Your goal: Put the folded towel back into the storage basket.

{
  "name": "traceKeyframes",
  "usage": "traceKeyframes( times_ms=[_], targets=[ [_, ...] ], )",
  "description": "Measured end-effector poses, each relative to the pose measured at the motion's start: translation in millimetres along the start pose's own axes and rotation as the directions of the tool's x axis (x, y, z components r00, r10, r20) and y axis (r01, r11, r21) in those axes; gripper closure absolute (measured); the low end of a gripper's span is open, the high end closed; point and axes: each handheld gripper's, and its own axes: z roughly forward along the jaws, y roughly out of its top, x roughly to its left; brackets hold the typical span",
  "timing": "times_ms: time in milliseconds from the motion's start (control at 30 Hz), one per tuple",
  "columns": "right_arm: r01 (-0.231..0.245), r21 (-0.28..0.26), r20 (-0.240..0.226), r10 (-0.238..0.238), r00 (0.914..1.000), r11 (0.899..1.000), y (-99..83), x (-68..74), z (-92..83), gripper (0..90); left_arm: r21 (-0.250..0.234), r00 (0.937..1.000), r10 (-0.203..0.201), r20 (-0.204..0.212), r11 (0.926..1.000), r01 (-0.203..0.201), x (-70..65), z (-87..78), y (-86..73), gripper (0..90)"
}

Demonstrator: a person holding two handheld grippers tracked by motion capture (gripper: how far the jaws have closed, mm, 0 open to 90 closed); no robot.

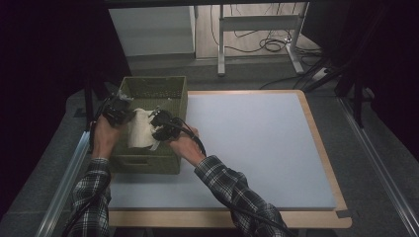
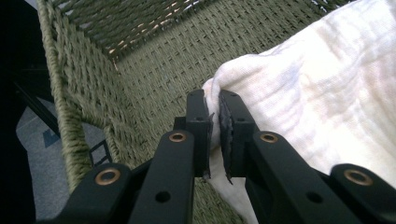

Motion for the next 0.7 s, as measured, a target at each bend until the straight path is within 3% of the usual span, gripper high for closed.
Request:
traceKeyframes(
  times_ms=[300,500,667,700],
  targets=[
    [0.015,0.027,-0.005,-0.015,0.9999,1.0,2.8,-0.1,6.8,79.5,0.009,1.0,0.002,0.006,1.0,-0.002,1.1,4.0,-2.4,83.3],
    [0.032,0.053,0.009,-0.032,0.9994,0.998,2.3,2.5,16.0,77.5,0.051,0.9994,0.033,0.001,0.9981,-0.033,-3.0,13.8,-0.7,83.3],
    [0.037,0.062,0.009,-0.037,0.9993,0.997,3.5,2.2,16.5,68.4,0.099,0.9993,0.036,0.009,0.9944,-0.037,-5.8,25.7,-0.1,81.8],
    [0.041,0.058,0.015,-0.042,0.999,0.997,3.8,3.0,16.0,65.2,0.11,0.9991,0.041,-0.006,0.9931,-0.04,-6.8,28.3,-0.2,79.7]
  ],
)
